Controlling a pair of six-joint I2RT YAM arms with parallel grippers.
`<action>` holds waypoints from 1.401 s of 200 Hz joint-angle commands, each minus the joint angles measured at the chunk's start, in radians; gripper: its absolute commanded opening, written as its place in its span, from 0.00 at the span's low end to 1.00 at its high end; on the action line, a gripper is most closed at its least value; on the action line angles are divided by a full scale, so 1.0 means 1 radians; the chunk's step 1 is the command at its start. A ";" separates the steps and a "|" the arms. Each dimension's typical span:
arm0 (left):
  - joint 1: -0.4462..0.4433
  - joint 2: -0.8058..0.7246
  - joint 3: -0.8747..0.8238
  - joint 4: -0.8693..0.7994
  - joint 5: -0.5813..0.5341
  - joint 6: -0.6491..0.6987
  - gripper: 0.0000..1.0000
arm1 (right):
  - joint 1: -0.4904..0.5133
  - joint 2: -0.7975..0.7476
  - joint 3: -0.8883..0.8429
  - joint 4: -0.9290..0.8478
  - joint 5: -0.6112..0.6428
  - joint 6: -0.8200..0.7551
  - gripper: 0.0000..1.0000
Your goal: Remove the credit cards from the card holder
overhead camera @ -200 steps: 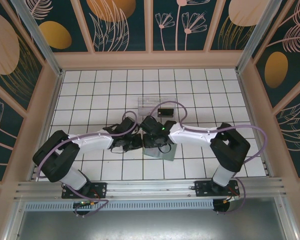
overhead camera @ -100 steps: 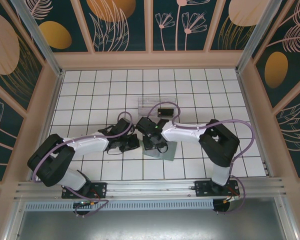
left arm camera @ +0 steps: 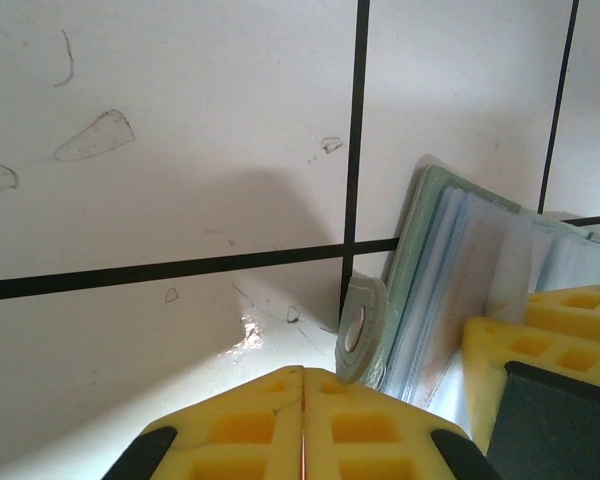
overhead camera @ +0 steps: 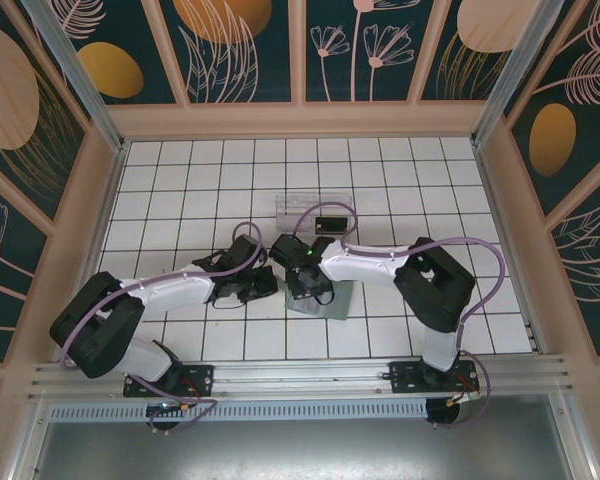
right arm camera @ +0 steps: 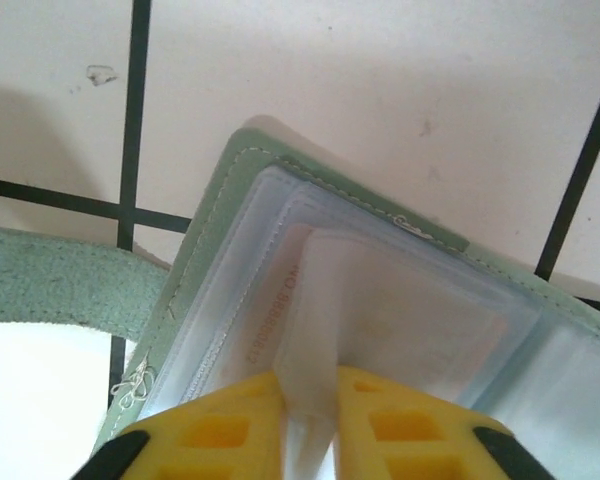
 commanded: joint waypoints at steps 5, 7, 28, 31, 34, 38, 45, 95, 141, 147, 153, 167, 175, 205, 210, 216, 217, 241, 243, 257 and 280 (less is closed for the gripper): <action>0.007 -0.029 0.014 -0.031 -0.022 0.017 0.08 | 0.009 -0.038 -0.008 -0.014 0.030 0.019 0.14; 0.008 -0.030 0.016 -0.033 -0.022 0.020 0.08 | 0.008 -0.044 -0.011 -0.013 0.031 0.019 0.14; 0.007 -0.026 0.036 -0.046 -0.021 0.031 0.08 | -0.002 -0.098 -0.047 0.017 0.022 0.029 0.14; 0.006 -0.025 0.038 -0.048 -0.019 0.032 0.08 | -0.004 -0.106 -0.052 0.022 0.020 0.030 0.14; 0.006 -0.024 0.039 -0.048 -0.016 0.032 0.08 | -0.005 -0.113 -0.059 0.027 0.016 0.032 0.14; 0.006 -0.022 0.043 -0.047 -0.013 0.033 0.08 | -0.006 -0.121 -0.068 0.034 0.012 0.031 0.14; 0.005 -0.019 0.046 -0.046 -0.009 0.033 0.08 | -0.010 -0.136 -0.082 0.043 0.006 0.034 0.14; -0.018 -0.011 0.116 -0.071 -0.001 0.048 0.08 | -0.027 -0.245 -0.200 0.139 -0.022 0.044 0.14; -0.076 0.053 0.178 -0.036 0.041 0.016 0.07 | -0.051 -0.378 -0.374 0.321 -0.057 0.060 0.14; -0.086 0.070 0.186 -0.037 0.041 0.015 0.07 | -0.057 -0.396 -0.399 0.346 -0.064 0.063 0.14; -0.094 0.089 0.197 -0.040 0.041 0.015 0.07 | -0.063 -0.414 -0.423 0.370 -0.069 0.068 0.14; -0.115 0.127 0.217 -0.045 0.037 0.013 0.06 | -0.076 -0.451 -0.472 0.419 -0.070 0.073 0.15; -0.123 0.144 0.225 -0.043 0.038 0.008 0.06 | -0.082 -0.469 -0.494 0.438 -0.098 0.075 0.15; -0.149 0.202 0.263 -0.043 0.050 0.008 0.06 | -0.099 -0.522 -0.562 0.498 -0.125 0.070 0.15; -0.152 0.208 0.269 -0.044 0.050 0.011 0.06 | -0.098 -0.529 -0.570 0.505 -0.128 0.069 0.15; -0.153 0.216 0.277 -0.048 0.050 0.013 0.06 | -0.100 -0.537 -0.578 0.509 -0.126 0.069 0.15; -0.153 0.217 0.279 -0.049 0.050 0.014 0.06 | -0.100 -0.539 -0.579 0.510 -0.124 0.069 0.15; -0.158 0.252 0.313 -0.079 0.054 0.032 0.06 | -0.107 -0.577 -0.606 0.523 -0.122 0.072 0.16; -0.159 0.255 0.314 -0.081 0.055 0.034 0.06 | -0.108 -0.581 -0.609 0.525 -0.122 0.071 0.16; -0.162 0.287 0.330 -0.091 0.065 0.044 0.06 | -0.116 -0.607 -0.626 0.533 -0.123 0.070 0.17; -0.166 0.326 0.387 -0.139 0.067 0.082 0.06 | -0.127 -0.643 -0.647 0.532 -0.121 0.073 0.21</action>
